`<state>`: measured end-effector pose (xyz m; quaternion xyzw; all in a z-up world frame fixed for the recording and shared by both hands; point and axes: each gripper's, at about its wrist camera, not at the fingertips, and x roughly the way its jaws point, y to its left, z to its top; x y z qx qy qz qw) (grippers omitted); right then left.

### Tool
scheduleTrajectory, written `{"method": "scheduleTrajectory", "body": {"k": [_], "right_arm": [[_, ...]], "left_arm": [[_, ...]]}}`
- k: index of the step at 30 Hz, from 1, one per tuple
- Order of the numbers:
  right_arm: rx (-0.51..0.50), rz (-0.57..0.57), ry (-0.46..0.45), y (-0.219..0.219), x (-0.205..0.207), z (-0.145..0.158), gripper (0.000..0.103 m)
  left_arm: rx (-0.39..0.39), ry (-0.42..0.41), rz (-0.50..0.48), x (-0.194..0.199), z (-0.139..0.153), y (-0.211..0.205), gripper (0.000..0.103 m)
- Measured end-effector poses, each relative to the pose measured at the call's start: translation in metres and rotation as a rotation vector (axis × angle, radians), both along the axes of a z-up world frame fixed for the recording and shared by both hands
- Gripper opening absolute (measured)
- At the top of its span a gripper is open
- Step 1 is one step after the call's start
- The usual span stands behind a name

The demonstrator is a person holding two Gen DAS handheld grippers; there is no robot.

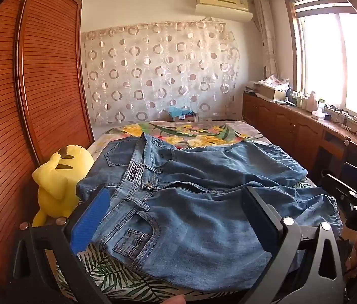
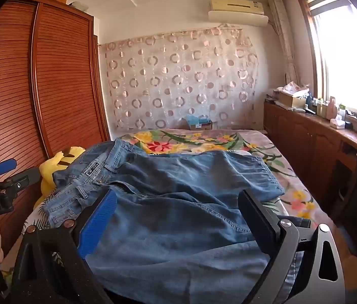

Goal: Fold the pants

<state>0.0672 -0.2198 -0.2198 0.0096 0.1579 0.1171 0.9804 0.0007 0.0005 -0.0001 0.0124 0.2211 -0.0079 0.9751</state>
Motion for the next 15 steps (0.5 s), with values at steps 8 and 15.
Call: {"method": "scheduleTrajectory", "body": {"k": [8, 15], "right_arm": [[-0.003, 0.005, 0.005, 0.0011, 0.0025, -0.0011, 0.097], [-0.001, 0.003, 0.001, 0.0014, 0.0046, -0.0024, 0.097]], "left_arm": [[0.009, -0.01, 0.002, -0.0006, 0.0002, -0.0003, 0.103], [0.016, -0.01, 0.002, -0.0005, 0.0001, -0.0009, 0.103]]}}
